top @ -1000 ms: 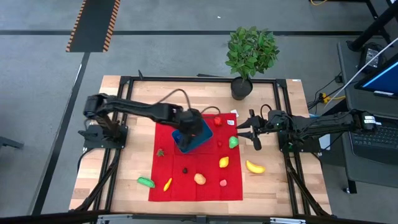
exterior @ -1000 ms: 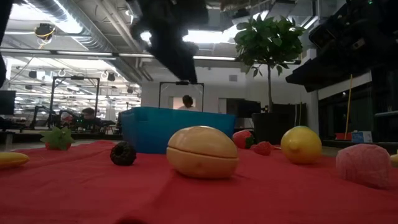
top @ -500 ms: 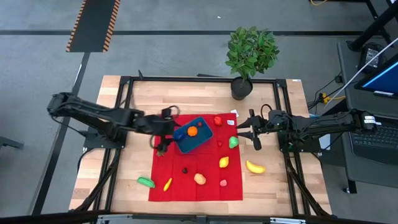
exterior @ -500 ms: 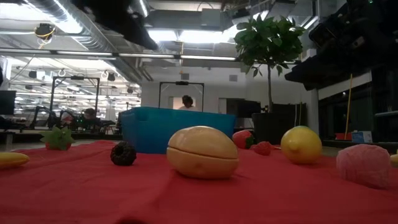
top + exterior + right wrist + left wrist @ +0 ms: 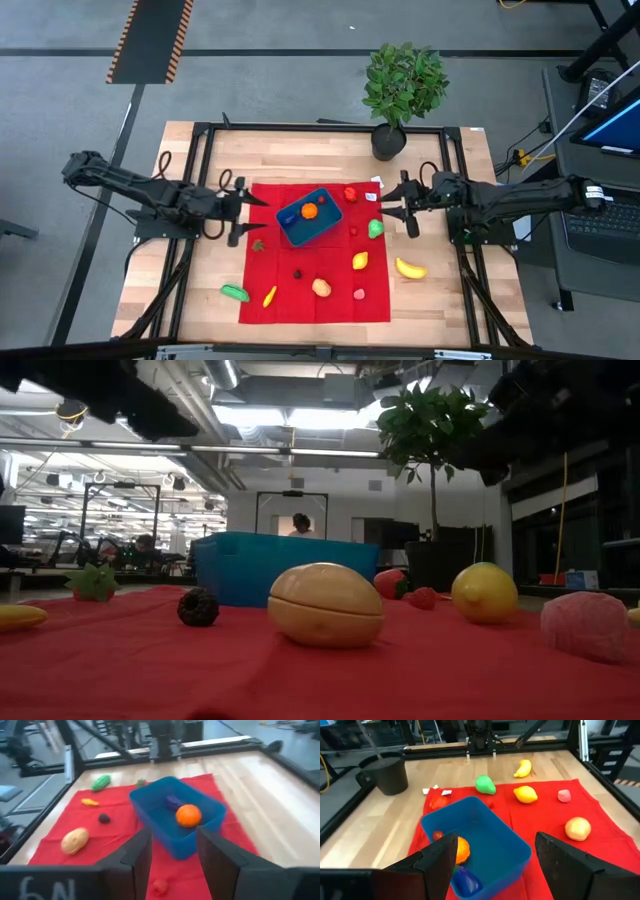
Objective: Pick and placing Produce into tupperware
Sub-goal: Put the top strawberry into the blue bin
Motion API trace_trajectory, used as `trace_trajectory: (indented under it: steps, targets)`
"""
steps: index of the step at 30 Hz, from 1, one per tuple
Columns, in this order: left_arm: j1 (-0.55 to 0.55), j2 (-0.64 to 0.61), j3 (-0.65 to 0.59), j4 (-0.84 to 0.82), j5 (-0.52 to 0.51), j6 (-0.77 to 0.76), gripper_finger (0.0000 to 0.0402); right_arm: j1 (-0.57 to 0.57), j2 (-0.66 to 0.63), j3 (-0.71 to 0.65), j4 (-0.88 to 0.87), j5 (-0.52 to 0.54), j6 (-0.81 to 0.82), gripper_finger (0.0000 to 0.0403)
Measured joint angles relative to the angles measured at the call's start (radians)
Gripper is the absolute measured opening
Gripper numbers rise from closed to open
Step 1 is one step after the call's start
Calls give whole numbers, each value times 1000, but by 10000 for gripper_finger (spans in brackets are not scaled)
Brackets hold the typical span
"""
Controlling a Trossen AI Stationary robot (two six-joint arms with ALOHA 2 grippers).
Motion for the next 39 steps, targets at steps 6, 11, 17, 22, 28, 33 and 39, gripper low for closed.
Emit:
trace_trajectory:
  steps: [6, 11, 17, 22, 28, 33, 39]
  targets:
    - [-3, -65, -45, 3, -14, -27, 257, -1, 9, 81, -96, 79, -4, 209]
    - [-3, -68, -46, 1, -14, -27, 258, -1, 33, 96, -135, 83, -6, 268]
    - [-3, -68, -46, -2, -68, -27, 255, -1, 67, 96, -132, 83, -9, 292]
    - [-3, -82, -46, -20, -69, -27, 254, -1, 117, 110, -150, 83, -26, 287]
    - [-3, -117, -98, 0, -74, -27, 254, 0, 229, 259, -347, 112, -57, 286]
    - [-3, -207, -197, 82, -78, -22, 254, 0, 347, 383, -481, 221, -41, 286]
    - [-3, -354, -271, 80, -25, -5, 254, -1, 463, 454, -482, 223, 49, 286]
